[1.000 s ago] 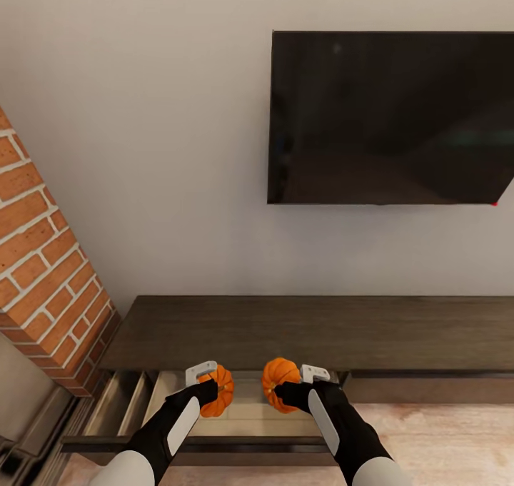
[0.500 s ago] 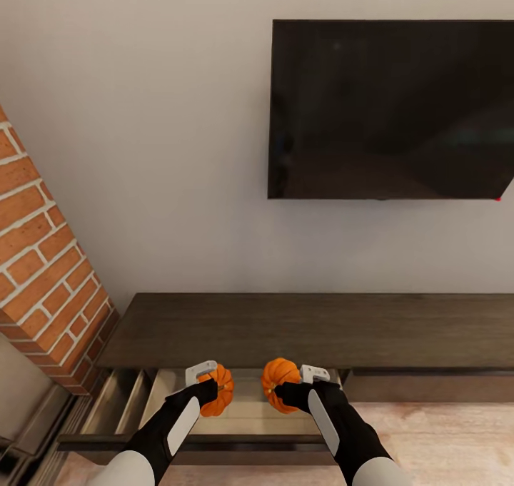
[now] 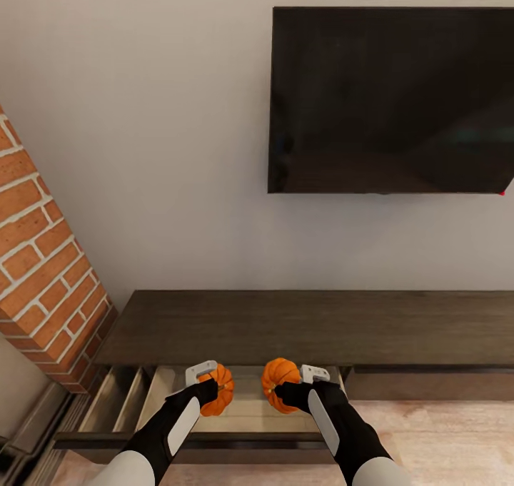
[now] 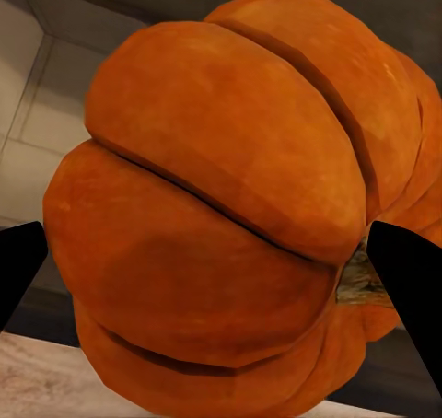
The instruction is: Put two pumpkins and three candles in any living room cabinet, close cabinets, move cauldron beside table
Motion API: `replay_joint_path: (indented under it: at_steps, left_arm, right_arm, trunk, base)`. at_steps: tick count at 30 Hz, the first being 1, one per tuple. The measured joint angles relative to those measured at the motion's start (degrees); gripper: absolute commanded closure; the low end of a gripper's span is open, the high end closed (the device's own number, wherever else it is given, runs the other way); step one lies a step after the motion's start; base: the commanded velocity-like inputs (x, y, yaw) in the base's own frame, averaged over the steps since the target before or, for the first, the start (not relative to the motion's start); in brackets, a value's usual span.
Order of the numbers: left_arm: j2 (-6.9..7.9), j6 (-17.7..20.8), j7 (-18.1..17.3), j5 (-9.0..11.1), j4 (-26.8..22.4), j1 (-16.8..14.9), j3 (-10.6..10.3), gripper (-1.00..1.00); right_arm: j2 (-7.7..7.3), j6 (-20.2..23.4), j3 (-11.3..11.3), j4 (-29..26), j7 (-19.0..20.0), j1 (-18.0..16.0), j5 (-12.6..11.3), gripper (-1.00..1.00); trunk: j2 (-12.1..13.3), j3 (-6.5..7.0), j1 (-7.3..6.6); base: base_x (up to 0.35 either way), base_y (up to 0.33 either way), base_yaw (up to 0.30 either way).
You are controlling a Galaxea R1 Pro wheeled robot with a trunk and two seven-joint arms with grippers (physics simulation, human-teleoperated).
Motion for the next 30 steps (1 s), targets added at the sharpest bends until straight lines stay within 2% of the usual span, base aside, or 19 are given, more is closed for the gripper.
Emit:
replay_joint_path:
  at_steps: [30]
  left_arm:
    - [-0.01, -1.03, -0.09, -0.1, 0.66, 0.0, -0.07, 1.0]
  right_arm:
    - [0.0, -0.25, 0.0, 0.0, 0.06, 0.0, 0.0, 1.0]
  trunk:
    - [-12.04, -5.39, 6.59]
  base:
    - [0.0, 0.0, 0.0]
